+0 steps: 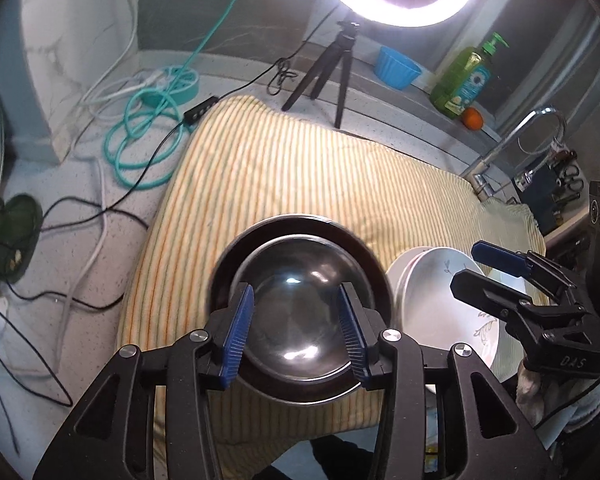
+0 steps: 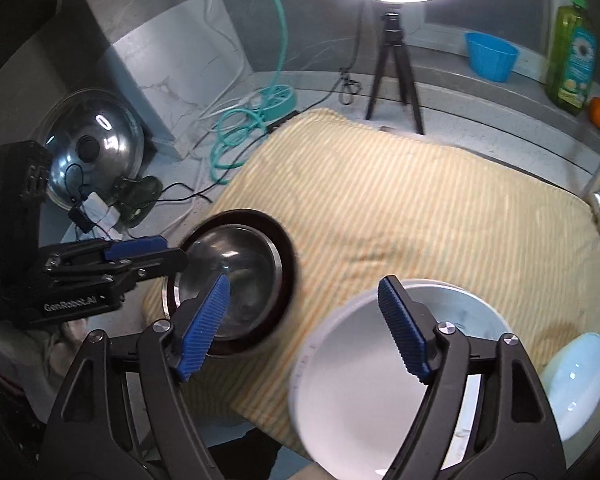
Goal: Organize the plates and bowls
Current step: 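Open both grippers and raise them off the nested bowls, then move both grippers toward the pale white bowl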
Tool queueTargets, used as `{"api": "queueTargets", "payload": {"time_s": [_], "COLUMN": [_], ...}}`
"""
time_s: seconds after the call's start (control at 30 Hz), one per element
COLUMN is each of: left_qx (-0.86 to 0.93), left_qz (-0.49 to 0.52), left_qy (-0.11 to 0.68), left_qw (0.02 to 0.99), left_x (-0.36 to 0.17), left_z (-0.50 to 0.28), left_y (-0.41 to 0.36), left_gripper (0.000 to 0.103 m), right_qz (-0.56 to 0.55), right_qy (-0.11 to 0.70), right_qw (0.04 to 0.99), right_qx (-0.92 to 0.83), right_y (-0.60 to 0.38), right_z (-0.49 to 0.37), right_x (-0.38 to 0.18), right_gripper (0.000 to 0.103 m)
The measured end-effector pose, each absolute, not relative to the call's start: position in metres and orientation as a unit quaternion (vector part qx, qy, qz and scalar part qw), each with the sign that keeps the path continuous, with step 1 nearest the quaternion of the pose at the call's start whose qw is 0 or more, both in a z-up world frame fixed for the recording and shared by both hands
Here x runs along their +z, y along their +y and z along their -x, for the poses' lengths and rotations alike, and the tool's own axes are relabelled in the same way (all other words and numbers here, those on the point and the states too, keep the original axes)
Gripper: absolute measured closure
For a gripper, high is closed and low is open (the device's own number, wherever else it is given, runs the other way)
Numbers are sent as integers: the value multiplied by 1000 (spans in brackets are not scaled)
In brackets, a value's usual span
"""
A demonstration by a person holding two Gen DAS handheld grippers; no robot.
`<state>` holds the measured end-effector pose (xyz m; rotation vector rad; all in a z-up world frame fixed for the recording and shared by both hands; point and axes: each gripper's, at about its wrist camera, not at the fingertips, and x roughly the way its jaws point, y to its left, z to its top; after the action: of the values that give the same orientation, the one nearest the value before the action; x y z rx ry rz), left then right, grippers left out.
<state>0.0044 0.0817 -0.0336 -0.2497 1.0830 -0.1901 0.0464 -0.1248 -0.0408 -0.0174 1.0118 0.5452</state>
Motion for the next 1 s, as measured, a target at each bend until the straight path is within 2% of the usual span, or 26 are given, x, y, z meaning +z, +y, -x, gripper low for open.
{"api": "queueTargets", "payload": {"time_s": [0.07, 0.13, 0.2, 0.4, 1.0], "left_qx": [-96, -104, -115, -142, -245], "left_qz": [97, 80, 67, 35, 4], "left_qy": [506, 500, 494, 490, 515], "left_qw": [851, 856, 859, 859, 821], "left_x": [-30, -26, -23, -20, -40], "left_z": [-5, -6, -8, -18, -46], "left_y": [69, 55, 41, -3, -132], "left_gripper": [60, 54, 45, 33, 32], "right_qz": [0, -13, -28, -54, -80], "right_qy": [481, 482, 484, 479, 482], "right_qw": [843, 847, 850, 865, 872], "right_qx": [239, 225, 209, 137, -2], "right_y": [-145, -164, -187, -248, -386], "right_z": [-48, -47, -46, -40, -15], "right_x": [-41, -41, -41, -38, -53], "right_gripper": [24, 24, 18, 12, 10]}}
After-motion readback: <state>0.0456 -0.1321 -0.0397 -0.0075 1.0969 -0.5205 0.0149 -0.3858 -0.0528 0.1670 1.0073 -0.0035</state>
